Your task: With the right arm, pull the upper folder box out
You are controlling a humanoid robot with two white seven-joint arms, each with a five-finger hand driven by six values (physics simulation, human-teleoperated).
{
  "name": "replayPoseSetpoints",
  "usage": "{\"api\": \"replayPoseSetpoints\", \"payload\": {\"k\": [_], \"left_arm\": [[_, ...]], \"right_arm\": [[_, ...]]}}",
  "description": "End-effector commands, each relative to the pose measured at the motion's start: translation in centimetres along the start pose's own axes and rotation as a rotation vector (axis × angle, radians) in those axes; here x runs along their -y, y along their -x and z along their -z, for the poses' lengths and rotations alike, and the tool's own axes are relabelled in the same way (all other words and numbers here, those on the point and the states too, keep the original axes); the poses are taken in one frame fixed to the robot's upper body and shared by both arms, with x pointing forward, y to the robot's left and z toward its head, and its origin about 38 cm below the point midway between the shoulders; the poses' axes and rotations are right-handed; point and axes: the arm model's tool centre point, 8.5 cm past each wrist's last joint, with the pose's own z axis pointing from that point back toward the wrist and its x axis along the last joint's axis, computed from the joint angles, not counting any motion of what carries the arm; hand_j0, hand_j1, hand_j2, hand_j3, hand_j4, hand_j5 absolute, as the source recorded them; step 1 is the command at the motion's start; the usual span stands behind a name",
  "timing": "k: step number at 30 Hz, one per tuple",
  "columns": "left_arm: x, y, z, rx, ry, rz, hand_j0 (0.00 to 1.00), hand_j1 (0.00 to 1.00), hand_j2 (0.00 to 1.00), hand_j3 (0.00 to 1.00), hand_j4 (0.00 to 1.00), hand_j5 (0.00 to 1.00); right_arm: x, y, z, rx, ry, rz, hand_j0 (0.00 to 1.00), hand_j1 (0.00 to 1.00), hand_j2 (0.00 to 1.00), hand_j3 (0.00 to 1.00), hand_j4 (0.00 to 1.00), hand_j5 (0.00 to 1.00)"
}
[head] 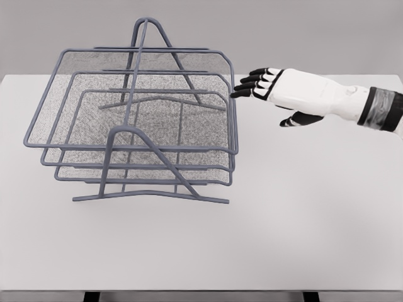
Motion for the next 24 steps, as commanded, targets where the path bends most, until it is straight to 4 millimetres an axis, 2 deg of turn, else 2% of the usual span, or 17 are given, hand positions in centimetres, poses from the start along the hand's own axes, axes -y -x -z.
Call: {"api": "replayPoseSetpoints", "payload": {"k": [1,5,9,13,24], "left_arm": [[0.0,0.0,0.0,0.000,0.000,0.000,1.00,1.00,1.00,1.00,1.00,1.00],[0.0,0.0,0.0,0.000,0.000,0.000,1.00,1.00,1.00,1.00,1.00,1.00],[0.0,0.0,0.0,-0.001,0.000,0.000,1.00,1.00,1.00,1.00,1.00,1.00],[0.0,0.0,0.0,0.000,0.000,0.000,1.00,1.00,1.00,1.00,1.00,1.00],[0.0,0.0,0.0,-0.001,0.000,0.000,1.00,1.00,1.00,1.00,1.00,1.00]], "right_arm": [[-0.4,-0.6,1.3,0.030,0.013,0.021,1.00,1.00,1.00,1.00,1.00,1.00],[-0.2,-1.0,1.8,0.045,0.016,0.017,1.00,1.00,1.00,1.00,1.00,1.00],[0.5,-1.6,3.3,0.079,0.042,0.011,1.00,1.00,1.00,1.00,1.00,1.00],[-0.6,-2.0,4.0,0.097,0.013,0.030,1.00,1.00,1.00,1.00,1.00,1.00],[-1.6,-1.6,3.0,0.077,-0.029,0.031,1.00,1.00,1.00,1.00,1.00,1.00]]}}
